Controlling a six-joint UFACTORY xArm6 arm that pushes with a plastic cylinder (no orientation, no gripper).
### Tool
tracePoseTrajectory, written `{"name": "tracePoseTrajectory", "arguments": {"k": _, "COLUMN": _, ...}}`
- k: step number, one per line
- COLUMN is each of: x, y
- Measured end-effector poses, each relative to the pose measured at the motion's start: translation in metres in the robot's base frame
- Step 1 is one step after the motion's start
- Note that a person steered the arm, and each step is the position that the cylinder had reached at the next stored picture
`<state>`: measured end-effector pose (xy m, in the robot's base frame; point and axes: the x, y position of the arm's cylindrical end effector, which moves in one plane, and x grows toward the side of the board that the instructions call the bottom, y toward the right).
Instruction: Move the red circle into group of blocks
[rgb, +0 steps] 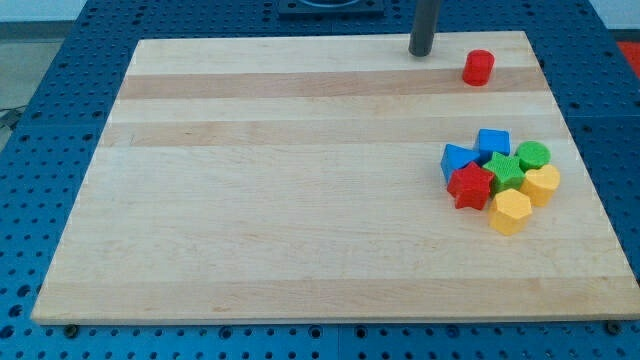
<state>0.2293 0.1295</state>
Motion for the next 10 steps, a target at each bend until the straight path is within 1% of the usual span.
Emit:
{"name": "tracePoseTrajectory", "arguments": {"k": 1, "x": -0.007, "y": 0.012}}
{"name": "tracePoseTrajectory", "arguments": {"k": 2, "x": -0.011, "y": 0.039}}
{"name": "tracePoseTrajectory", "arguments": {"k": 3, "x": -0.012, "y": 0.045}}
{"name": "tracePoseTrajectory", "arguments": {"k": 4, "x": -0.009, "y": 0.077}}
{"name": "tracePoseTrajectory", "arguments": {"k": 5, "x": 0.009, "y": 0.095}}
{"name": "tracePoseTrajectory", "arguments": {"k": 6, "x": 0.01, "y": 0.095}}
{"name": "tracePoseTrajectory", "arguments": {"k": 8, "x": 0.054, "y": 0.085}}
{"name": "tracePoseTrajectory", "arguments": {"k": 9, "x": 0.048, "y": 0.1}}
{"name": "tracePoseTrajectory", "arguments": {"k": 10, "x": 0.072, "y": 0.109}}
